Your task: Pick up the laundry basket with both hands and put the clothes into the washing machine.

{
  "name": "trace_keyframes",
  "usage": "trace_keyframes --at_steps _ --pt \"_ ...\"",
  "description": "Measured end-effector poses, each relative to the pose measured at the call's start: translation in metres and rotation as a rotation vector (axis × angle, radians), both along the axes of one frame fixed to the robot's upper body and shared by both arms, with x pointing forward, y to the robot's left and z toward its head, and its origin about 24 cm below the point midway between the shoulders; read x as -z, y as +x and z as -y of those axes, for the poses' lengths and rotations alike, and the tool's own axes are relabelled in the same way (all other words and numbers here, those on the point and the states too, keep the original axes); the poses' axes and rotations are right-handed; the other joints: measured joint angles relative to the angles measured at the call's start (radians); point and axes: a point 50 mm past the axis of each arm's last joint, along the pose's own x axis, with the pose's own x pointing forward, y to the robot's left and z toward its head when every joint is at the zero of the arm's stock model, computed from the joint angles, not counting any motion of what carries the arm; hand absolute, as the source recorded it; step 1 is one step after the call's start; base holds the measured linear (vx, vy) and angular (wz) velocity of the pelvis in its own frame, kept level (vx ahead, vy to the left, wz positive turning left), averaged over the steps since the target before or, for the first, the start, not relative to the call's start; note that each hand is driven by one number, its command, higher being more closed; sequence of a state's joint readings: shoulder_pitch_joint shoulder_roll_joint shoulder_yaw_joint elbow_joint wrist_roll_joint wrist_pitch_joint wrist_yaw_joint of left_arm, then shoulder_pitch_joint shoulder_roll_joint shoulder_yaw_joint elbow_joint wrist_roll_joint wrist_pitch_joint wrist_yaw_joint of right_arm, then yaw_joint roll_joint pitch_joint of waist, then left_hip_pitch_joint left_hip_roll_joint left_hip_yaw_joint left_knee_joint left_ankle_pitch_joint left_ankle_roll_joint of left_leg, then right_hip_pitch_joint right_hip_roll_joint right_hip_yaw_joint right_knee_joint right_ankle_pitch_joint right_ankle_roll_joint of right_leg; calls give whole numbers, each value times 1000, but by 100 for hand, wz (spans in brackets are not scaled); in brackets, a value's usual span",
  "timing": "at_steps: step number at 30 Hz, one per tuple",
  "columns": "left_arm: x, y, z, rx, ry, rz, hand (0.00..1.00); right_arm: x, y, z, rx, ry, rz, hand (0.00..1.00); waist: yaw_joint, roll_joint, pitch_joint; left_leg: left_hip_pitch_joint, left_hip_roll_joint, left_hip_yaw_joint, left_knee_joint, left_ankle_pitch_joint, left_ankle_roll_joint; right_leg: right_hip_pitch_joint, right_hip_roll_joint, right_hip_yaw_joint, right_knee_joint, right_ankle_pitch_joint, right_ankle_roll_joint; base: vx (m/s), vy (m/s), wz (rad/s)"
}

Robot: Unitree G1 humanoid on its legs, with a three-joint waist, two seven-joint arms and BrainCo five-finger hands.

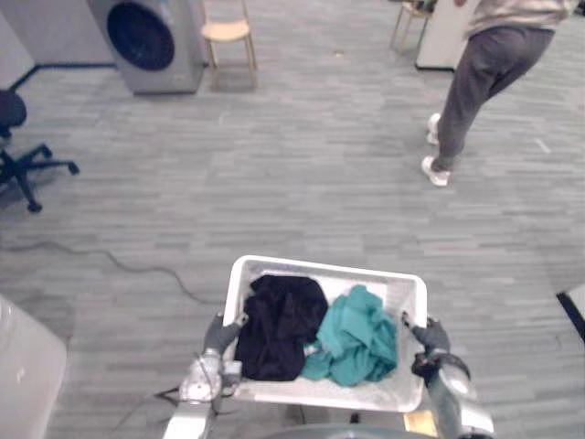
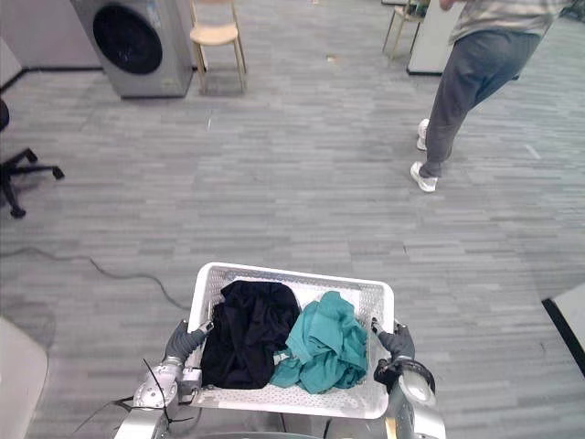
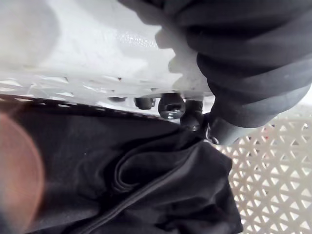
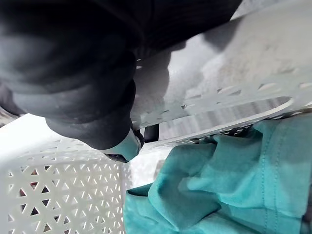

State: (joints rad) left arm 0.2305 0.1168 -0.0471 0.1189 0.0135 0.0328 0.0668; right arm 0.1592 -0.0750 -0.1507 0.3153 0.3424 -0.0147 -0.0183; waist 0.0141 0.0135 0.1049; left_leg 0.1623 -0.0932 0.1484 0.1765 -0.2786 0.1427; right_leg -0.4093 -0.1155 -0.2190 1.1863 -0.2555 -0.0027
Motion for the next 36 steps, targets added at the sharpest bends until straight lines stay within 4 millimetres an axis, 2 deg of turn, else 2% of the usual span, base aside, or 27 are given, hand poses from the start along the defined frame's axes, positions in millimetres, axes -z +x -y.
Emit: trace_keyframes --at_steps 3,4,5,7,8,9,10,11,12,13,16,17,18,19,20,21,22,24,25,26,27,29,30,31,33,35,36 --pt "-5 11 7 44 -1 27 100 -3 -7 4 52 10 22 100 -30 0 4 111 6 -14 -13 -36 -65 -70 34 -121 -529 40 4 684 100 57" --pt "-6 12 9 59 -5 28 100 -4 -11 6 60 3 24 100 -30 -9 -2 153 3 -14 -23 -55 -98 -59 74 -126 -814 142 13 689 51 42" --pt "-4 11 10 61 -10 22 100 -5 -15 7 64 -2 24 100 -33 -13 -6 204 5 -26 -12 -82 -143 -74 109 -93 -914 237 -14 721 42 35" --pt "2 10 12 45 -23 -2 100 -6 -16 8 63 -7 18 100 -51 6 -13 207 49 -73 139 -98 -170 -88 155 -18 -784 317 -111 780 15 43" --pt "0 12 17 48 -43 8 100 -11 -19 15 64 -32 29 100 -61 56 -15 108 115 -71 391 -63 -170 -77 159 -64 -714 255 -122 949 19 62" --pt "-2 15 18 41 -60 18 100 -15 -20 19 71 -36 43 100 -59 72 -12 -26 157 -47 658 166 -175 -42 170 -67 -679 172 -115 789 17 40" --pt "1 12 17 34 -67 7 100 -14 -19 18 63 -37 39 100 -52 71 -12 -74 172 -38 738 376 -219 -6 177 -54 -685 142 -107 826 13 12" --pt "4 7 16 31 -73 -10 100 -14 -20 17 50 -39 29 100 -36 80 0 -183 222 -54 968 508 -231 105 193 -36 -721 94 -98 687 19 -7" --pt "5 5 16 33 -73 -17 100 -12 -23 17 56 -30 20 100 -32 80 4 -233 238 -59 1077 470 -214 161 198 -30 -736 75 -98 1047 92 -21" --pt "8 -2 13 24 -70 -34 100 -9 -27 14 50 -23 3 100 -8 68 14 -321 253 -56 1217 372 -176 282 197 12 -778 39 -78 878 131 -38" --pt "9 -11 8 5 -61 -42 100 -7 -25 8 22 -19 -3 100 59 37 19 -553 306 -14 1133 161 -132 496 134 127 -915 -11 -11 841 234 -82" --pt "8 -11 8 3 -59 -38 100 -8 -23 8 20 -18 3 100 61 36 20 -597 316 -2 1065 133 -131 528 112 137 -934 -23 8 1003 389 -52" --pt "7 -10 8 0 -61 -29 100 -9 -20 9 14 -25 10 100 57 28 20 -657 325 50 776 113 -139 589 44 142 -951 -63 64 654 300 -24" --pt "7 -10 9 2 -63 -25 100 -10 -19 11 14 -29 10 100 57 27 18 -651 325 67 622 123 -152 612 20 144 -951 -81 84 1033 531 -33" --pt "8 -12 10 0 -70 -25 100 -9 -18 13 13 -32 11 100 58 24 19 -638 322 102 379 238 -153 666 -20 165 -951 -118 119 702 380 -22" --pt "10 -12 9 -2 -67 -36 100 -4 -17 10 15 -18 -7 100 55 -3 8 -623 288 133 407 187 -95 687 -62 184 -951 -129 123 917 483 -13" --pt "11 -9 9 -11 -57 -48 100 2 -14 11 12 -16 -34 100 34 -21 -7 -643 282 150 500 124 -57 679 -75 239 -939 -74 85 733 400 -8" --pt "11 -10 6 -26 -57 -49 100 -1 -2 5 -11 -10 -17 100 58 -15 -7 -748 345 166 773 76 -29 690 -69 319 -893 42 89 855 529 -15" --pt "13 -12 10 -11 -62 -59 100 2 -6 9 0 -22 -35 100 54 -48 -40 -714 306 179 615 6 -60 671 -89 337 -809 85 170 825 608 24" --pt "16 -13 6 -8 -41 -79 100 10 -13 8 11 -8 -74 100 45 -124 -73 -655 214 218 564 -27 6 605 -139 372 -646 153 257 801 548 52" --pt "18 -13 5 -6 -35 -89 100 13 -15 8 16 -5 -86 100 25 -142 -87 -628 177 219 535 -33 19 563 -143 394 -541 191 276 819 424 61" --pt "21 -15 10 10 -30 -104 100 20 -19 7 22 9 -115 100 18 -123 -73 -442 105 219 402 -45 38 392 -127 370 -104 281 278 658 206 34" --pt "22 -16 11 14 -31 -108 100 21 -21 8 25 8 -122 100 18 -107 -68 -384 97 219 362 -45 38 352 -123 350 -31 280 277 694 209 -8" --pt "22 -17 12 18 -30 -111 100 20 -25 8 31 8 -118 100 21 -61 -50 -237 88 220 261 -44 33 262 -84 324 85 240 267 545 164 -22" --pt "19 -15 12 31 -24 -97 100 16 -28 8 39 8 -98 100 13 -25 -53 -137 86 220 178 -41 2 162 -59 275 102 169 242 492 137 -13" --pt "9 -7 12 48 -12 -46 100 9 -25 7 51 14 -48 100 -8 -24 -38 -20 67 215 109 -48 -43 44 -79 144 -71 68 137 513 99 10" --pt "8 -5 12 49 -12 -38 100 8 -25 7 56 18 -42 100 -9 -30 -39 0 65 210 99 -56 -56 32 -73 109 -155 53 113 481 50 10"
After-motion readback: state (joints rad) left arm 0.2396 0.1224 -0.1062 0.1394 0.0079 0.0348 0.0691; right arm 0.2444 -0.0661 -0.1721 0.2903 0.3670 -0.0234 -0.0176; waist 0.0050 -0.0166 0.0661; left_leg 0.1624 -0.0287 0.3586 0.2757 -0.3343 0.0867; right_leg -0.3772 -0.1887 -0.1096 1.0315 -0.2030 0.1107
